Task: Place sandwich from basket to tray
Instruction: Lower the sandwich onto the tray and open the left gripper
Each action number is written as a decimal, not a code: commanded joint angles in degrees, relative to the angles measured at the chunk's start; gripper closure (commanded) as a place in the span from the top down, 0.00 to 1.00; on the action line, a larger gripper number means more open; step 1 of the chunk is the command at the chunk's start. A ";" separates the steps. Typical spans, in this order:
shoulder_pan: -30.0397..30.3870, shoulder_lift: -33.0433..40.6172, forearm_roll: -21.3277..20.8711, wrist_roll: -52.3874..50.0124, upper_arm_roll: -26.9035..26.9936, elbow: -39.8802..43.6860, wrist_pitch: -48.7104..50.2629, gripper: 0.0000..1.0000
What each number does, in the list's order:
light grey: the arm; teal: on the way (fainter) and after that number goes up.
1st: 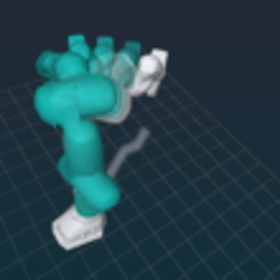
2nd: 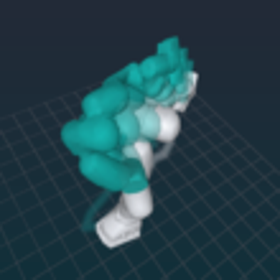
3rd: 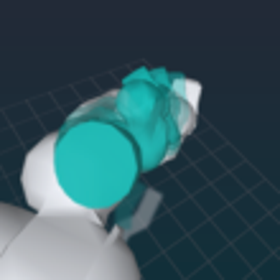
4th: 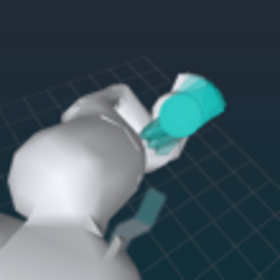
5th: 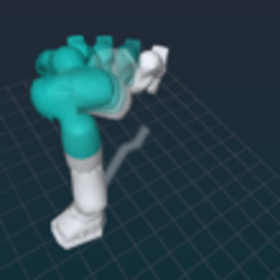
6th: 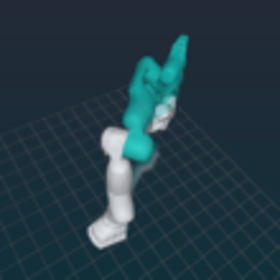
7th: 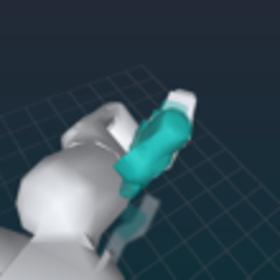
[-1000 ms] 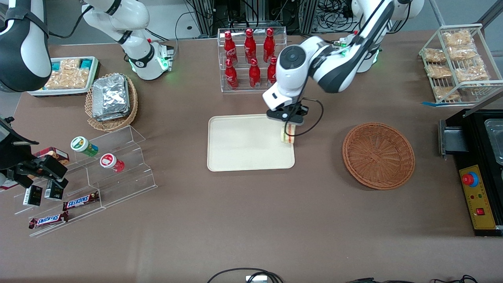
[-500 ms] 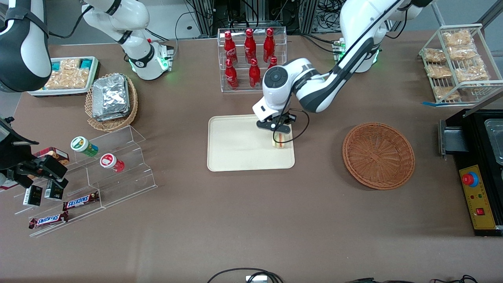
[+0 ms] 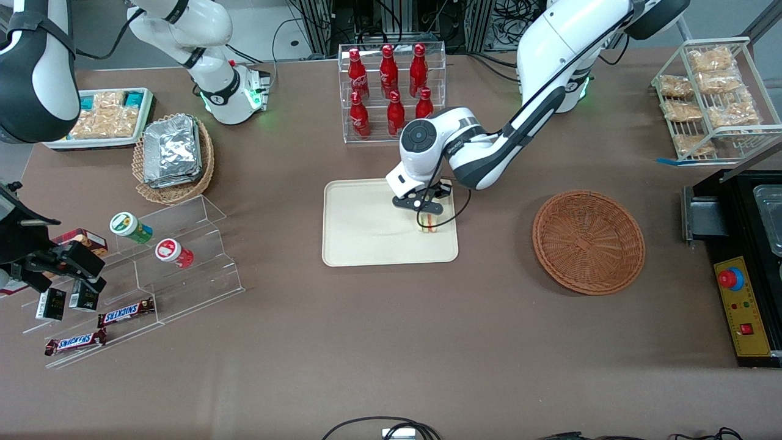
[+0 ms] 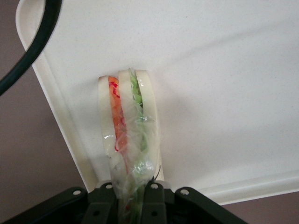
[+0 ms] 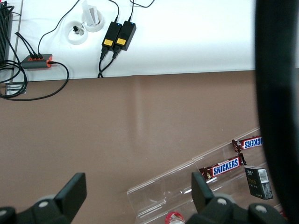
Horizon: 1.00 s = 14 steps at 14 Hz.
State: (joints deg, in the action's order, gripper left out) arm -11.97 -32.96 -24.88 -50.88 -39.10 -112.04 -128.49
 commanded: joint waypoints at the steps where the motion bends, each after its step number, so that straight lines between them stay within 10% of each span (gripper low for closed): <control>1: -0.59 -0.96 -1.13 -1.59 0.08 1.65 0.34 0.27; 5: -0.59 -0.87 -1.22 -4.49 0.17 1.56 1.13 0.74; 14: 1.68 -0.35 1.93 -7.13 0.26 12.63 14.84 0.75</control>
State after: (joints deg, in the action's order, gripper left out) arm -11.31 -33.18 -24.38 -57.37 -38.72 -103.14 -116.73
